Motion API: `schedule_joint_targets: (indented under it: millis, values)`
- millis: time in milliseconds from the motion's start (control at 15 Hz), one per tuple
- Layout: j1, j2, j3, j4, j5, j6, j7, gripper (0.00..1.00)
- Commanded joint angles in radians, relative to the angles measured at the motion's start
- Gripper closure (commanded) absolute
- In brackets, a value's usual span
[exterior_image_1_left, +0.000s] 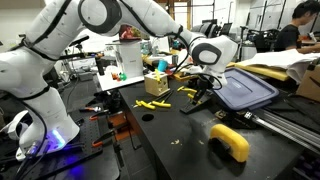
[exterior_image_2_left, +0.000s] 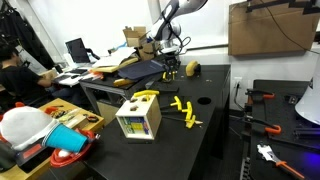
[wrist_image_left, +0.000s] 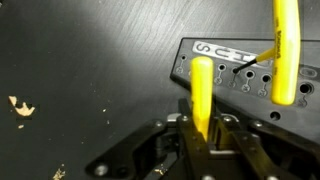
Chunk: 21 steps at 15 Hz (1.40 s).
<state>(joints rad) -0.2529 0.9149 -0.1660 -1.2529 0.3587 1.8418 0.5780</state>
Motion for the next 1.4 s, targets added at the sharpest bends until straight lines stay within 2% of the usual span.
schedule_joint_targets:
  millis: [0, 67, 333, 933, 1333]
  values:
    - [-0.003, -0.016, 0.014, 0.014, 0.001, -0.045, 0.001, 1.00]
    - [0.003, -0.026, 0.014, 0.002, -0.002, -0.040, -0.004, 0.96]
    - [0.072, -0.115, -0.002, -0.117, -0.055, 0.032, -0.022, 0.96]
    - [0.263, -0.344, -0.044, -0.447, -0.314, 0.274, 0.027, 0.96]
    - [0.312, -0.431, -0.054, -0.594, -0.444, 0.384, 0.098, 0.96]
